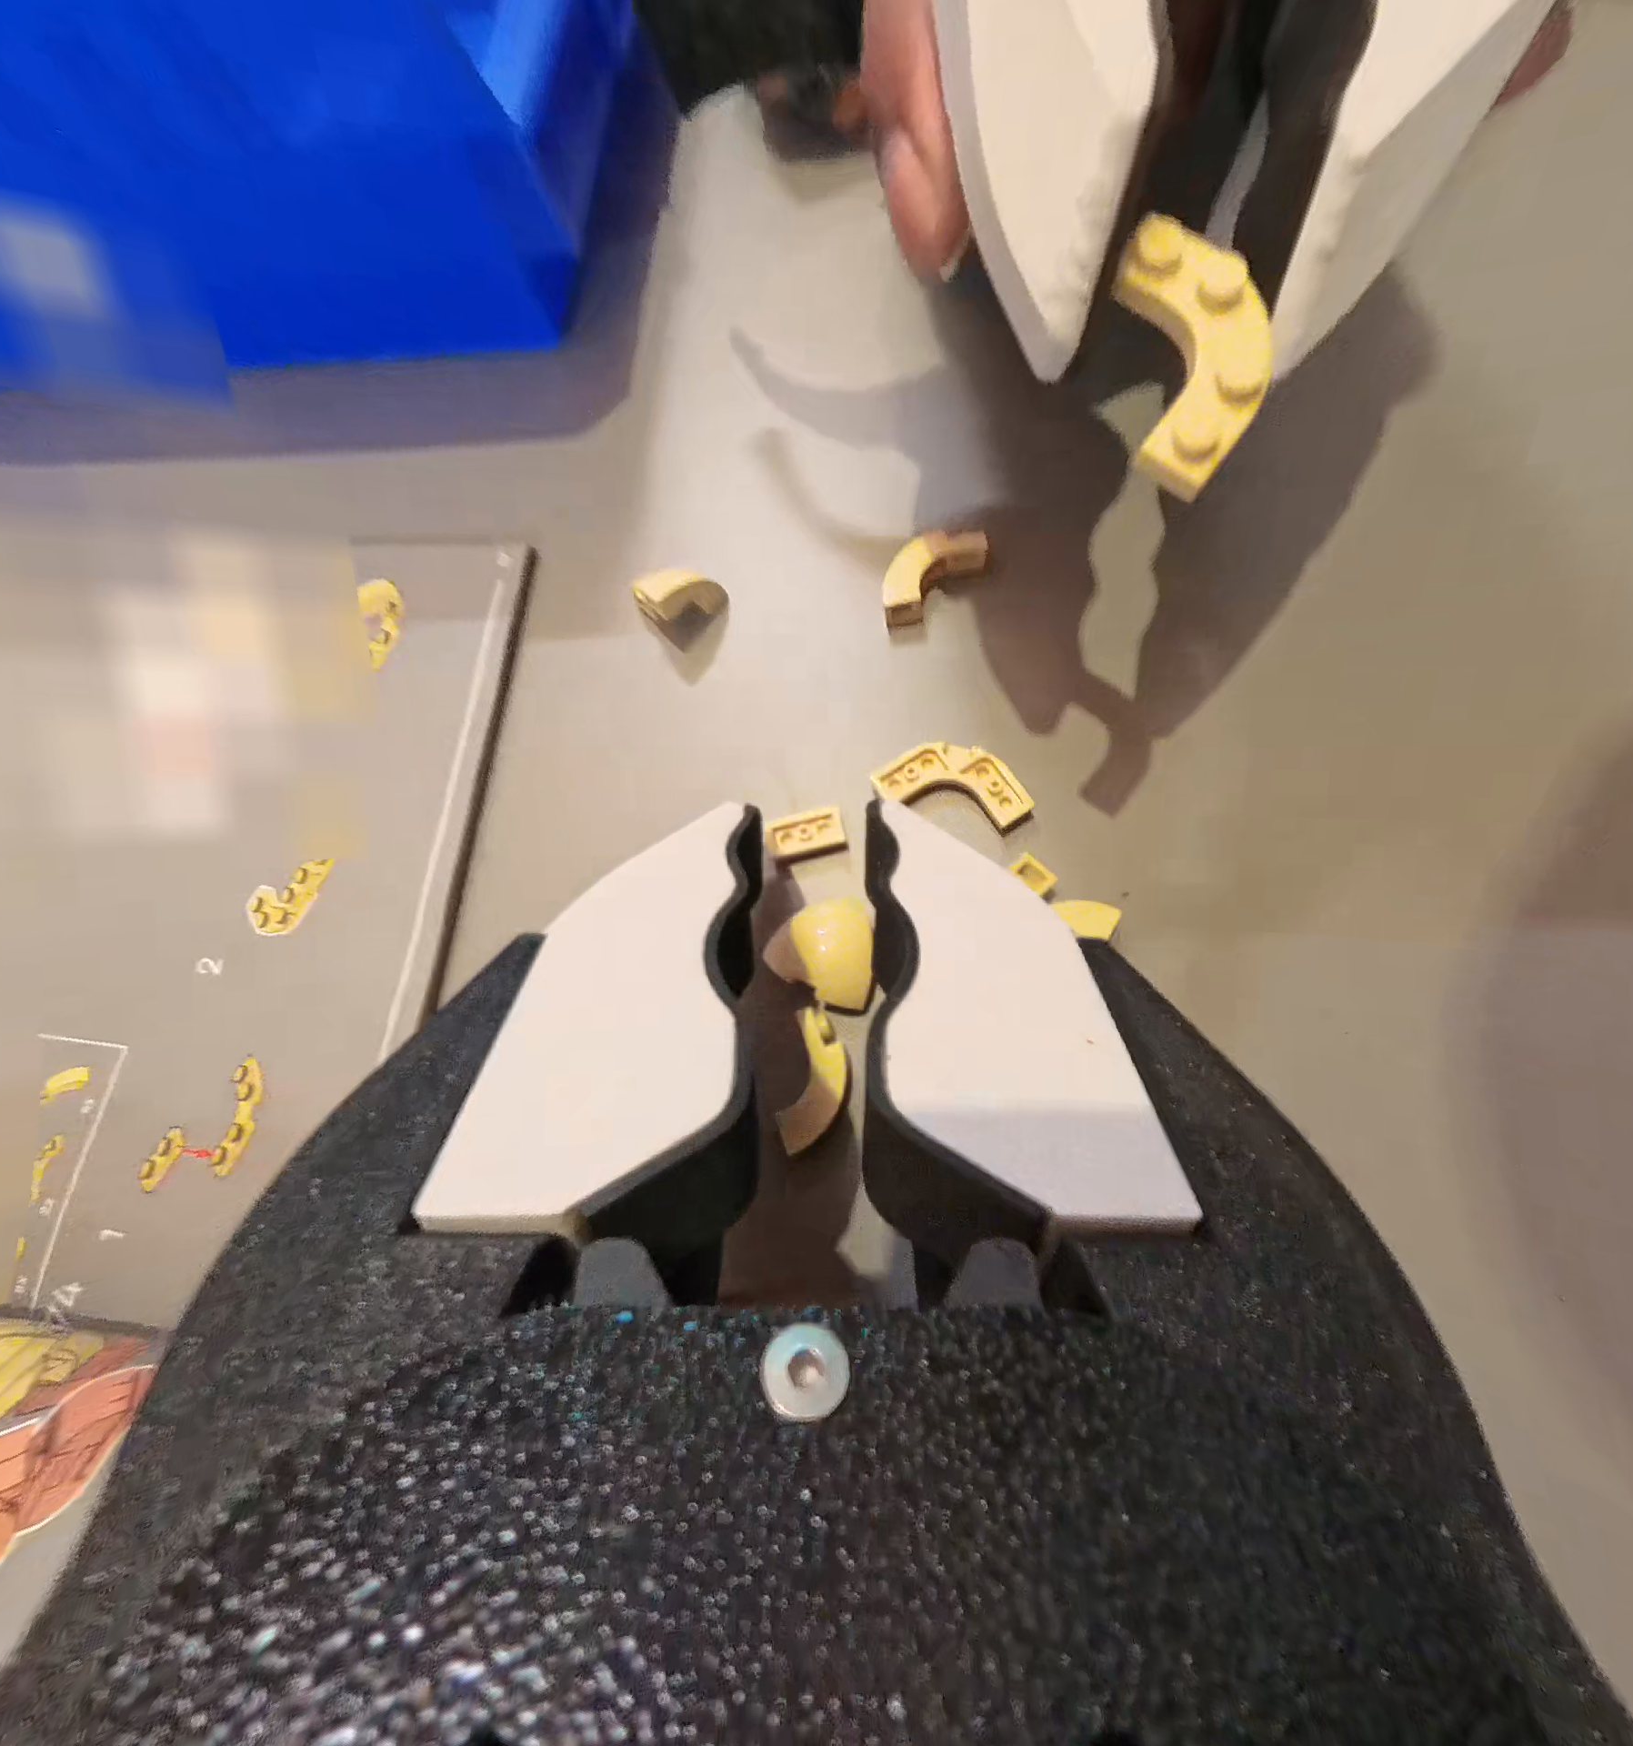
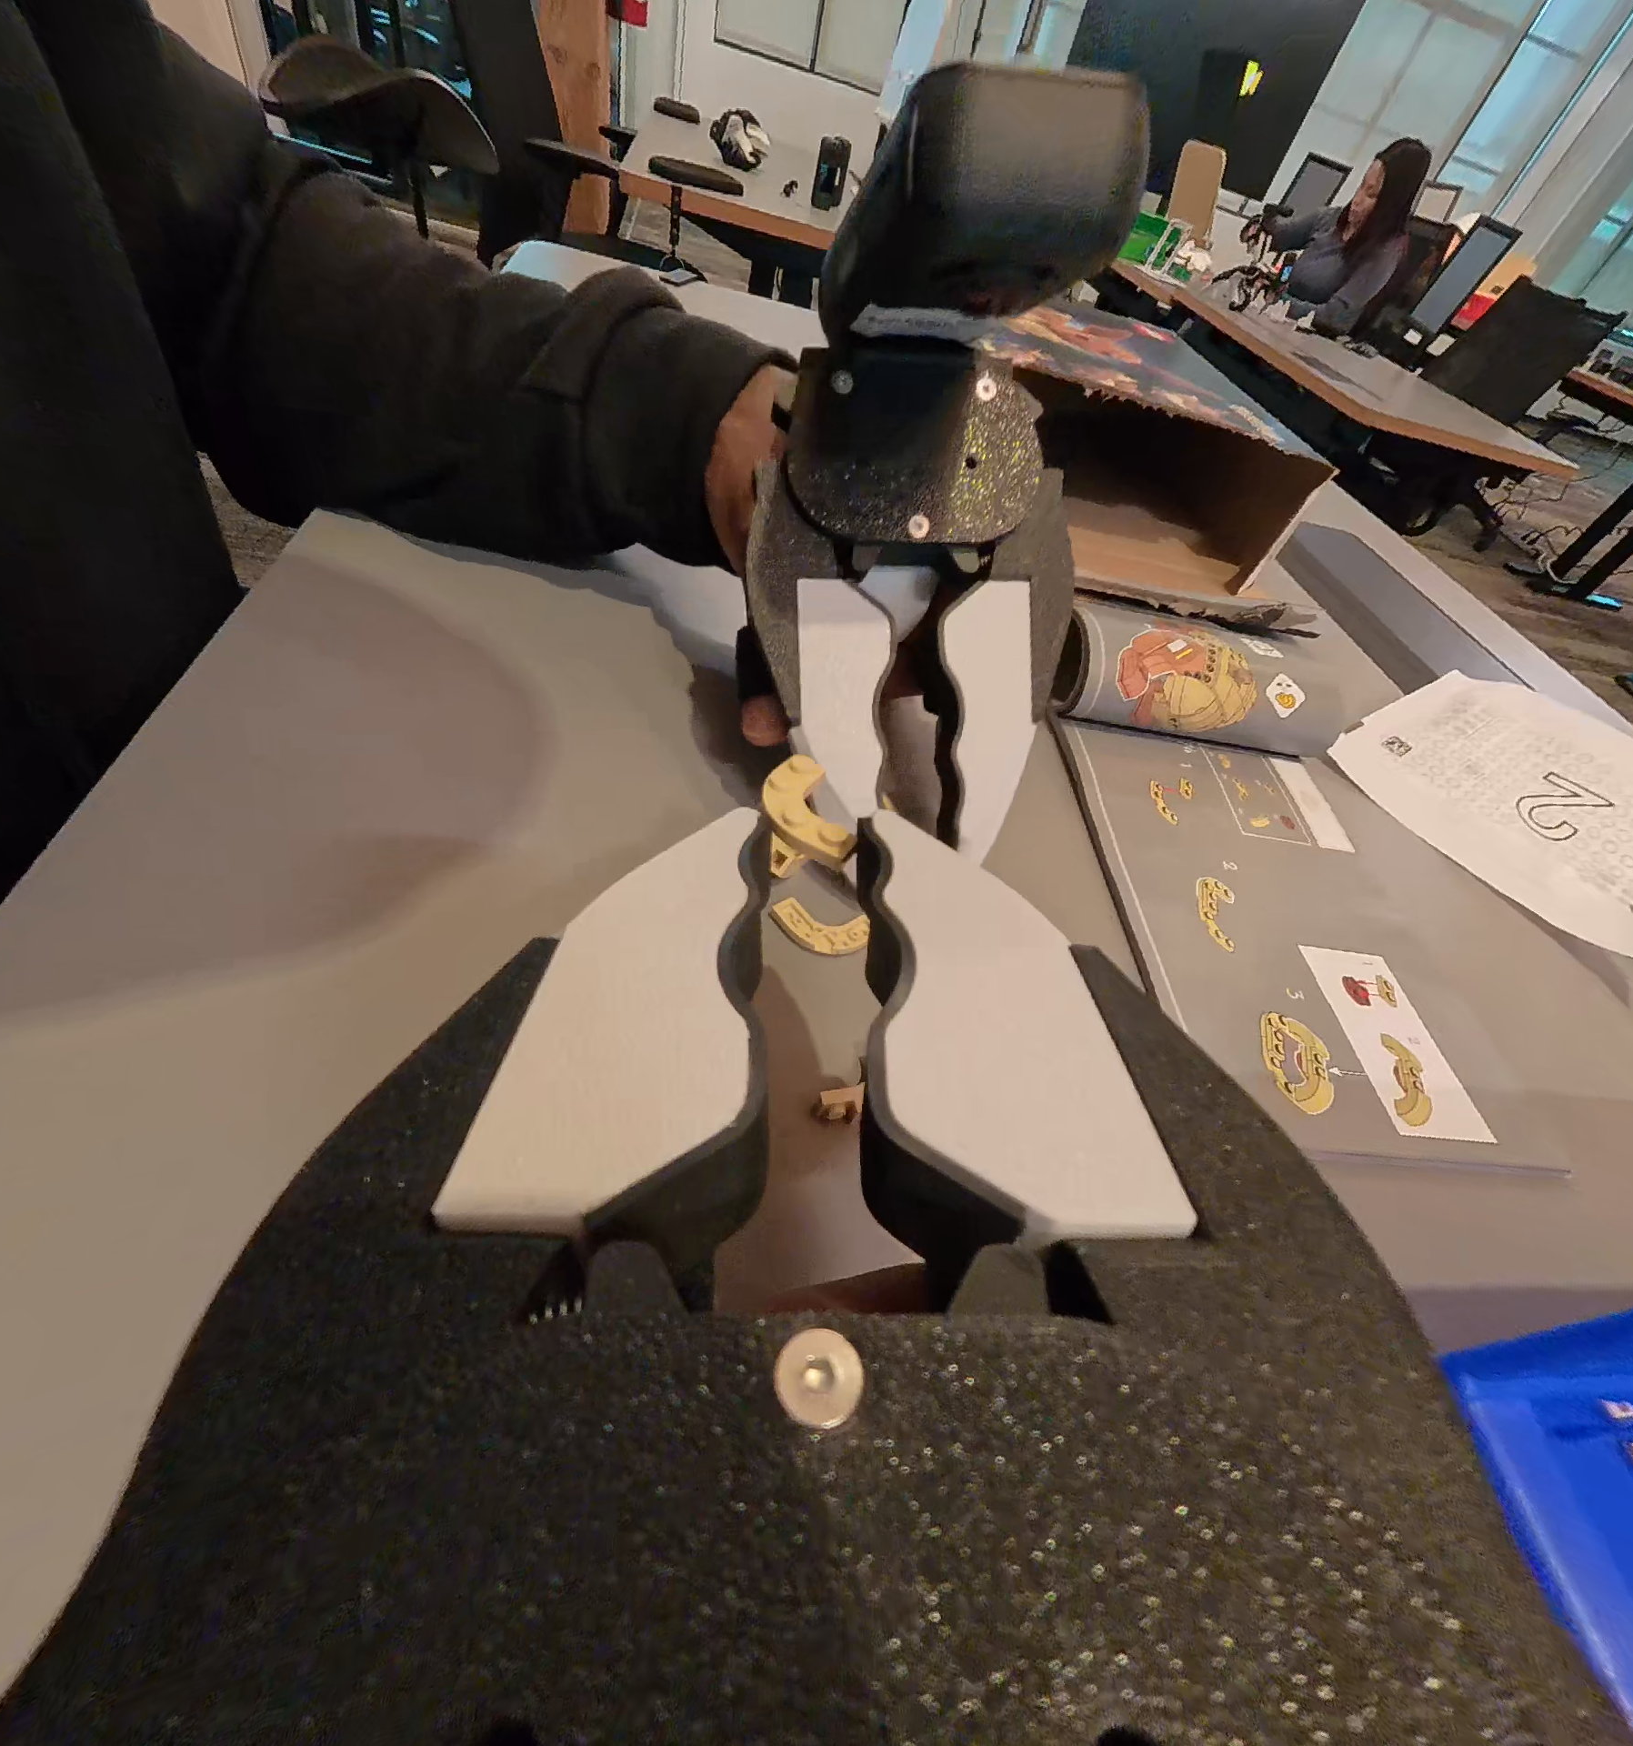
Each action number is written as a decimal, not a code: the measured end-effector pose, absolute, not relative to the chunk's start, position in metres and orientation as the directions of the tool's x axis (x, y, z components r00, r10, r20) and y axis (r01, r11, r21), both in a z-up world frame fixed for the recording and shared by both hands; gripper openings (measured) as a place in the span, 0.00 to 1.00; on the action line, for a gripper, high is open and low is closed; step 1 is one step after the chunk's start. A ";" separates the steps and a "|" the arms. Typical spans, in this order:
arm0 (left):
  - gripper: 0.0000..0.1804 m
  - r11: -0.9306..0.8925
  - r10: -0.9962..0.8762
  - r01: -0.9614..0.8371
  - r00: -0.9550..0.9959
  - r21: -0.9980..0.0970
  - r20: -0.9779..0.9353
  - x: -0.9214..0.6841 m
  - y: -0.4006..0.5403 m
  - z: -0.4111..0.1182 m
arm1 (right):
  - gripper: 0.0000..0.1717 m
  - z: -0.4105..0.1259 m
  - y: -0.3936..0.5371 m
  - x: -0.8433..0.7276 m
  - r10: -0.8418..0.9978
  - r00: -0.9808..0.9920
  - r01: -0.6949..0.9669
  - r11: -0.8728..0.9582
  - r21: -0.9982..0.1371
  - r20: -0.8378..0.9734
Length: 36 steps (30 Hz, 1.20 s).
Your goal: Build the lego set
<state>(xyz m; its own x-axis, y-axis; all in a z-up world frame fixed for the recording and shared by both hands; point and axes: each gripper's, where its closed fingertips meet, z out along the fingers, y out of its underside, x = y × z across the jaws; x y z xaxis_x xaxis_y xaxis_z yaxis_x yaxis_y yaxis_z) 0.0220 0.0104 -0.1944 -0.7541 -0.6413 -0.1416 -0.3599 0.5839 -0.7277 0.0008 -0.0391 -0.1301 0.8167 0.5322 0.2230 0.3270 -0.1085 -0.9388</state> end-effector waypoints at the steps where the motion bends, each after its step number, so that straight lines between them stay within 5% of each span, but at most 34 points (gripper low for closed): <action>1: 0.11 0.602 -0.637 -0.371 -0.757 -0.707 -0.146 0.021 0.011 -0.198 | 0.10 -0.130 -0.039 0.001 0.533 0.817 0.325 -0.109 -0.939 0.221; 15: 0.08 0.504 -0.671 -0.445 -0.742 -0.740 -0.011 0.024 0.006 -0.194 | 0.10 -0.130 -0.037 0.006 0.492 0.823 0.379 -0.101 -0.920 0.285; 21: 0.08 0.070 -0.610 -0.344 -0.758 -0.936 0.233 0.022 -0.012 -0.120 | 0.10 -0.116 -0.035 0.012 0.403 0.825 0.438 -0.013 -0.899 0.397; 26: 0.08 -0.198 -0.440 -0.305 -0.821 -0.931 0.363 0.011 -0.028 -0.083 | 0.10 -0.106 -0.037 0.010 0.381 0.828 0.426 0.051 -0.904 0.411; 30: 0.08 -0.088 -0.457 -0.251 -0.850 -0.964 0.263 0.007 -0.038 -0.096 | 0.10 -0.105 -0.038 0.010 0.399 0.831 0.404 0.049 -0.914 0.388; 36: 0.08 0.355 -0.508 -0.158 -0.860 -0.921 -0.048 -0.002 -0.035 -0.138 | 0.10 -0.108 -0.041 0.014 0.438 0.822 0.393 0.024 -0.919 0.363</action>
<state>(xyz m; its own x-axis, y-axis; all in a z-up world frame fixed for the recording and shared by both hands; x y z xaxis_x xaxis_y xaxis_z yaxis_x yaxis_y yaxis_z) -0.0022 -0.0354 -0.1379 -0.8601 -0.5078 -0.0479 -0.1583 0.3550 -0.9214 0.0141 -0.0413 -0.1082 0.8223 0.4382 0.3632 0.3931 0.0242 -0.9192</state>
